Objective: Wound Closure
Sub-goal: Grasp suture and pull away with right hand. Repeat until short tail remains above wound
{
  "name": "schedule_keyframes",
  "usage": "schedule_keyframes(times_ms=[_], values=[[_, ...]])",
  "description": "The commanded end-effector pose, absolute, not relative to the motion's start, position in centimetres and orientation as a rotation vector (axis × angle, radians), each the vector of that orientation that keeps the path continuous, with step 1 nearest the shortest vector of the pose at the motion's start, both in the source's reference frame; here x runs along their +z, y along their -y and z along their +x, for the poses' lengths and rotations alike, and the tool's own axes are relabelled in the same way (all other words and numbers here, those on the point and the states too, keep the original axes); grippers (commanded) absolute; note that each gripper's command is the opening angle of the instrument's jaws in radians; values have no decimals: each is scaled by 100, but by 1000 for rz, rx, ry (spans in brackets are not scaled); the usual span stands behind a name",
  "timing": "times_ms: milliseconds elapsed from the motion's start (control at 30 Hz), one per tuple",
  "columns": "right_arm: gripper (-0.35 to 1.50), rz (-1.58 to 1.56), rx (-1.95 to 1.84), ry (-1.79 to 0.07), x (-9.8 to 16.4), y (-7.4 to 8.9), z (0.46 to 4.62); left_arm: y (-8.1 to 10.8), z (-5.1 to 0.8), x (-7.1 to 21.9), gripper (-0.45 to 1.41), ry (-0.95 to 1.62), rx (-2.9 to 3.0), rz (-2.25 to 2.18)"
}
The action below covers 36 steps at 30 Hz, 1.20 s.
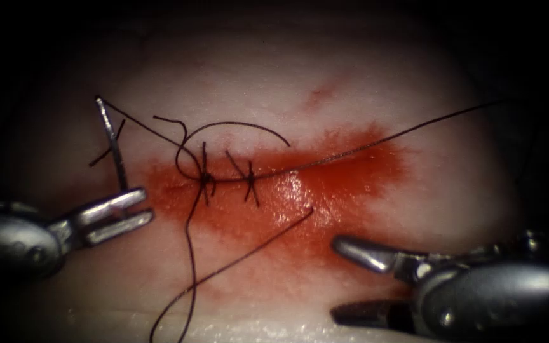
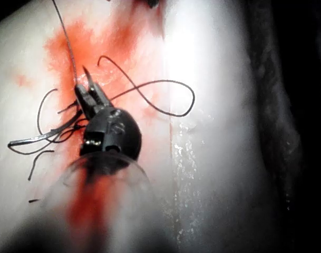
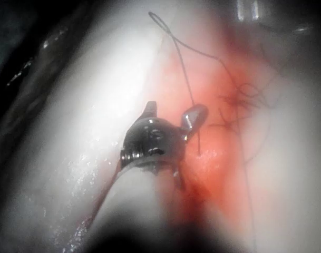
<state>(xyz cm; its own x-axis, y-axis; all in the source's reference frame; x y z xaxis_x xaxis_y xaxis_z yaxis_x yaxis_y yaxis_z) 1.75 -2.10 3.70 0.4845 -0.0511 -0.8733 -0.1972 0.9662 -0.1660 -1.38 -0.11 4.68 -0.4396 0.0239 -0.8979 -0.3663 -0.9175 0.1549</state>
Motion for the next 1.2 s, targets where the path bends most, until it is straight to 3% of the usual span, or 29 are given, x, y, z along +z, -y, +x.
schedule_keyframes(times_ms=[33,300,400,433,500,533,1200], values=[[140,-257,88,-1043,395,205,185,12,-144,474,-45,-487,2435,-1511],[133,-269,55,-973,456,195,207,17,-151,477,-45,-493,2437,-1513],[116,-262,77,-980,465,195,209,17,-151,477,-45,-493,2437,-1513],[103,-257,87,-981,466,196,209,17,-151,477,-45,-493,2437,-1513],[-7,-238,108,-989,466,198,208,17,-151,477,-45,-493,2437,-1513],[-35,-212,138,-978,465,199,207,17,-151,477,-45,-493,2437,-1513],[-35,-145,167,-925,394,272,198,16,-150,477,-45,-491,2437,-1518]])
